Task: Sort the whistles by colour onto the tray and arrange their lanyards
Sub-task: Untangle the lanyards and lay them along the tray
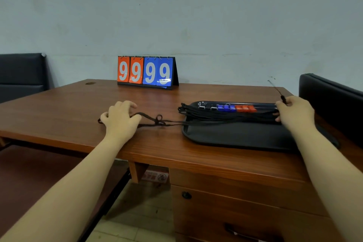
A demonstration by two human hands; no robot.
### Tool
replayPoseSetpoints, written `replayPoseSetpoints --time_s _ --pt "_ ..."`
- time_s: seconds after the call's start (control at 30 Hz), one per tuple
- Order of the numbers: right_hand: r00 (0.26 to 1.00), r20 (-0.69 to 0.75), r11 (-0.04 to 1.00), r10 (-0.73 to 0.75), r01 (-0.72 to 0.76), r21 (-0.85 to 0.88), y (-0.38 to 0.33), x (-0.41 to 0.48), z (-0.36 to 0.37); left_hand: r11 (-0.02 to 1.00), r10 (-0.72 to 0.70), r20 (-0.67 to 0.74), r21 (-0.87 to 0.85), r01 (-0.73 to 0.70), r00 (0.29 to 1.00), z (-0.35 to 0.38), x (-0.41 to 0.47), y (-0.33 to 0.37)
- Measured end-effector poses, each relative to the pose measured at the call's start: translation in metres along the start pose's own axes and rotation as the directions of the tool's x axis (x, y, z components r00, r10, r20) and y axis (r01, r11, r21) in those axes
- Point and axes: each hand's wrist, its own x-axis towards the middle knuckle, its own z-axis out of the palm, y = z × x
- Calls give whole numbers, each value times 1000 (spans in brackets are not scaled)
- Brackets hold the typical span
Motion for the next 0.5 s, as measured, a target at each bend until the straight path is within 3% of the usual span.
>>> replayPoseSetpoints --time_s 0.1,0.23,0.33,0.5 --pt "999 35 999 -24 26 -47 -3 -2 -1 952 302 61 -78 -297 951 -1 -7 -2" --pt "997 79 1000 -23 24 -13 -5 -4 0 889 443 13 -132 -438 896 -2 -11 1" --pt "994 99 999 -34 34 7 -6 -5 1 903 393 50 -210 -375 918 -1 -11 3" --pt "1000 -27 1000 7 -8 -19 -2 -2 -3 970 65 -20 -235 -68 998 2 -7 -1"
